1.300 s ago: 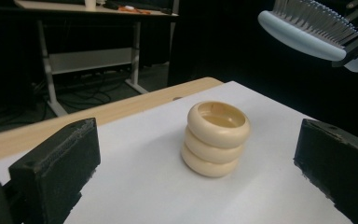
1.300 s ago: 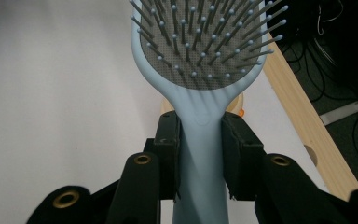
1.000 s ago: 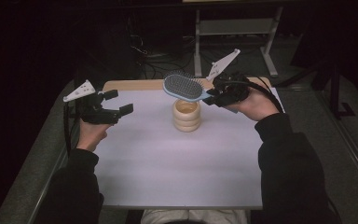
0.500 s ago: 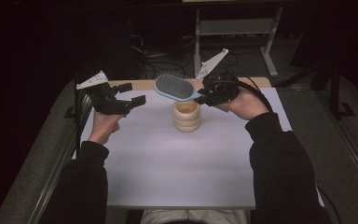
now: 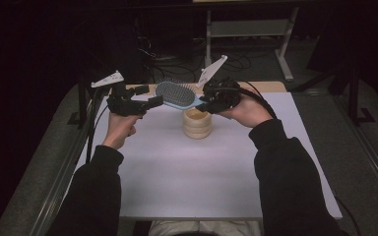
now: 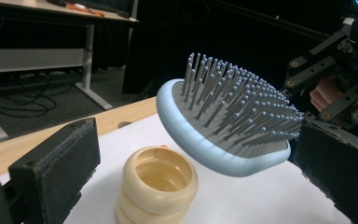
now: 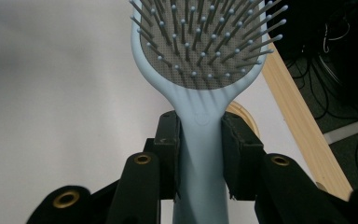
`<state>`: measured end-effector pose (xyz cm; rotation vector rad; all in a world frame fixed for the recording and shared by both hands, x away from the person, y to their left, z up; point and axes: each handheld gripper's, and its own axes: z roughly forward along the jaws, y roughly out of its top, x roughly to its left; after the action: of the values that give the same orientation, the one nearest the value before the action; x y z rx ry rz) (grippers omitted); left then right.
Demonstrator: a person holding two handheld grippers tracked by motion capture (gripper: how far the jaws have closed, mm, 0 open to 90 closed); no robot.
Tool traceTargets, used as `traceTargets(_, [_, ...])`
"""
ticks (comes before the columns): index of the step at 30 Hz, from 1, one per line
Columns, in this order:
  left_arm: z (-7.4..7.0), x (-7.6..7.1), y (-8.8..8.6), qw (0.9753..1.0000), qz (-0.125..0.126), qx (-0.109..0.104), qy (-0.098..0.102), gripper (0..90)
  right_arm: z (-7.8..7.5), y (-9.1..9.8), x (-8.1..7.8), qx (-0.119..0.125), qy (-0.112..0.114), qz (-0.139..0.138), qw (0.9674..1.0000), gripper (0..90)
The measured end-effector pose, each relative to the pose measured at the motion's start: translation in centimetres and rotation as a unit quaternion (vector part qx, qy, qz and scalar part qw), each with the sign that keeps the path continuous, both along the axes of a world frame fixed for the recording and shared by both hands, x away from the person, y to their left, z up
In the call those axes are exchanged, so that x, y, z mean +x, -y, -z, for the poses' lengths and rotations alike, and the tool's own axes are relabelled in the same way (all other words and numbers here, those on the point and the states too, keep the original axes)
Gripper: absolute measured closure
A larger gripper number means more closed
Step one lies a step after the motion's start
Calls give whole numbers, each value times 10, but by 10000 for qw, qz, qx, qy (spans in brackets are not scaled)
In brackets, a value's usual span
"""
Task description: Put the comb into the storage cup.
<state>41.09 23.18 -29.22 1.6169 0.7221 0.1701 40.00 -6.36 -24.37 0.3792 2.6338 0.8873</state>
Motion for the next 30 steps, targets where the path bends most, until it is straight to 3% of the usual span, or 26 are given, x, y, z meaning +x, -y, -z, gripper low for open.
traceTargets(9, [1, 4, 14, 9998, 139, -75, -147, 0, 5, -7, 1, 44, 81, 5, 10000, 683])
traceTargets(14, [2, 7, 20, 9993, 135, -260, -226, 1, 7, -10, 0, 47, 101, 10, 9999, 682])
traceTargets(19, [7, 11, 23, 9987, 143, -327, -373, 74, 9, -11, 2, 71, 163, 35, 9998, 682])
traceTargets(24, [7, 14, 23, 9963, -40, -628, -577, 188, 10, -13, 2, 62, 273, 113, 9995, 681])
traceTargets(26, [7, 15, 22, 9933, -173, -820, -791, 223, 11, -13, 2, 66, 296, 142, 9994, 681])
traceTargets(27, [7, 15, 22, 9933, -173, -820, -791, 246, 12, -14, 3, 68, 301, 150, 9994, 681])
traceTargets(28, [7, 16, 21, 9909, -179, -947, -938, 278, 13, -13, 4, 83, 313, 153, 9994, 680])
traceTargets(30, [5, 18, 20, 9897, -227, -1024, -979, 328, 14, -13, 5, 128, 323, 170, 9992, 680])
